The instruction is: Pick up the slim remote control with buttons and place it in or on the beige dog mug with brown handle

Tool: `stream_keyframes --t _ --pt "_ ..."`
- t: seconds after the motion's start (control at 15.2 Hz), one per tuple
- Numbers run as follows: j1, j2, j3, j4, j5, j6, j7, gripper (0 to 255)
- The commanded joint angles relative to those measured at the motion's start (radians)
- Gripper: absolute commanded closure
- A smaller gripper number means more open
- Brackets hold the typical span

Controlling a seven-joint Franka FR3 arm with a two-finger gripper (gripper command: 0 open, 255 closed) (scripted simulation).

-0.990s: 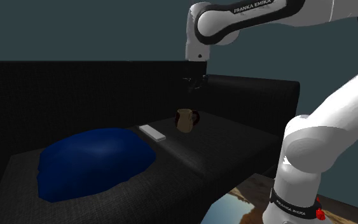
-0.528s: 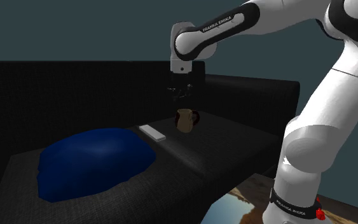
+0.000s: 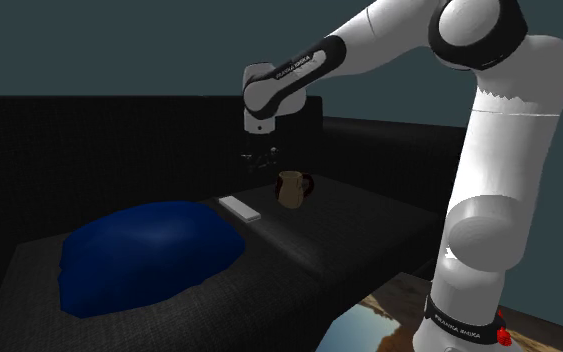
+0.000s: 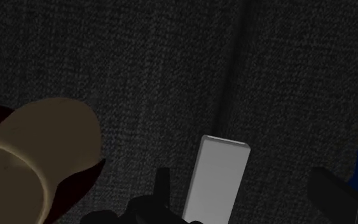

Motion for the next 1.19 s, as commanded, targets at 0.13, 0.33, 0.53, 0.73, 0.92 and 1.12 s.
stream_keyframes --t 0.13,0.33,0.53,0.73,0.92,1.12 --pt "-0.006 0.160 -0.006 0.132 0.008 0.021 -0.006 0" --pt "-0.010 0.281 -0.008 0.245 0.014 0.025 -0.010 0" --pt "-0.016 0.406 -0.009 0.373 0.021 0.016 -0.014 0" --pt "-0.020 0.469 -0.009 0.430 0.025 0.019 -0.015 0" --pt "-0.021 0.485 -0.009 0.414 0.025 0.052 -0.016 0" --pt "-0.022 0.507 -0.009 0.398 0.026 0.090 -0.016 0"
